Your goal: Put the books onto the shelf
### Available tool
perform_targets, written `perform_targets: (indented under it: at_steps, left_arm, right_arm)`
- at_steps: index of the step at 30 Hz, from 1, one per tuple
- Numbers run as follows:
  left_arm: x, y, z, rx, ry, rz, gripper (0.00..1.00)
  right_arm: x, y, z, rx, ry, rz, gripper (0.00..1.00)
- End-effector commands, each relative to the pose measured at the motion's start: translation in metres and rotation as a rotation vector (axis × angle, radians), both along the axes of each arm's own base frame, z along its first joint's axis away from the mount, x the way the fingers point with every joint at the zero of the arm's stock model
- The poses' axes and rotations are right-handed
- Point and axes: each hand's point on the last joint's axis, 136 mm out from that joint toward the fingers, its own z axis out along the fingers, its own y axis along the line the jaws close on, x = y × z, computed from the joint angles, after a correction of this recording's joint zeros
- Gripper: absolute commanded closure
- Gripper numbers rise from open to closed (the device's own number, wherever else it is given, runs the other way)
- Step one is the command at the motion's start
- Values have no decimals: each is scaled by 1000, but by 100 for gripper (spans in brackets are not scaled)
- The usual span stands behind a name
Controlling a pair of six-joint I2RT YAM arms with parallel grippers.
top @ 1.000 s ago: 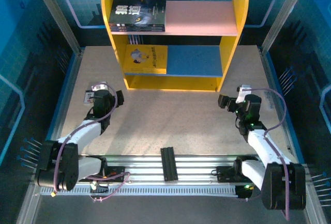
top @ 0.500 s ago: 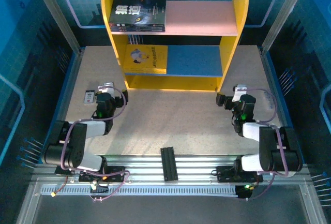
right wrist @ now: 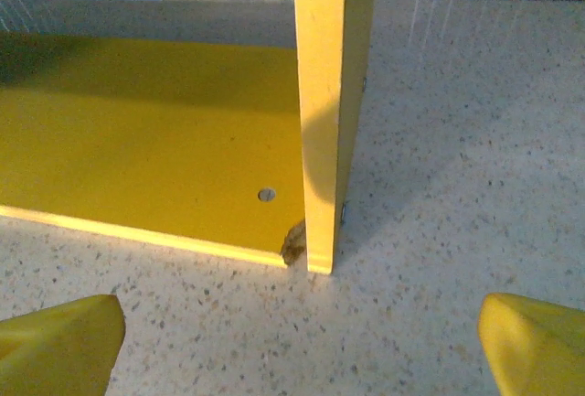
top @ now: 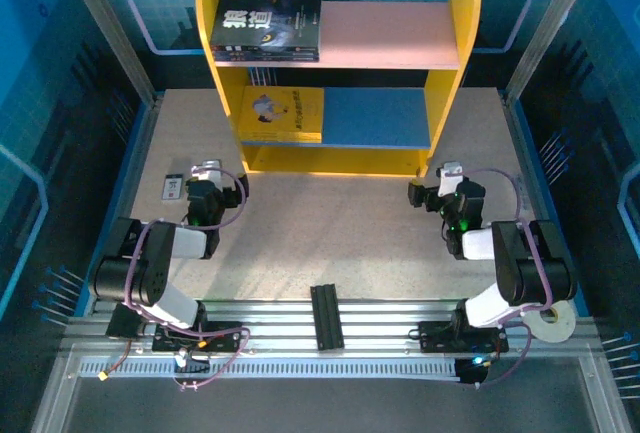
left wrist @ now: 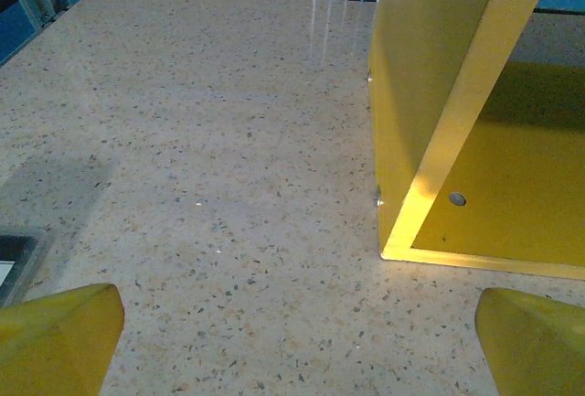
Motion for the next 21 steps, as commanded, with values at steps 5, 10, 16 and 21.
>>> perform_targets:
  at_steps: [5,10,16,21]
  left_arm:
    - [4,6,8,0,-35,24,1]
    - [4,7,8,-1,-35,26,1]
    - [4,7,8,-1,-36,27,1]
    - [4,7,8,0,-36,25,1]
  right_arm:
    - [9,7,11,-36,-30,18,0]
    - [9,7,10,-37,-29,18,0]
    - [10,7,11,-39,-31,18,0]
    - [10,7,10,-43,-27,15,0]
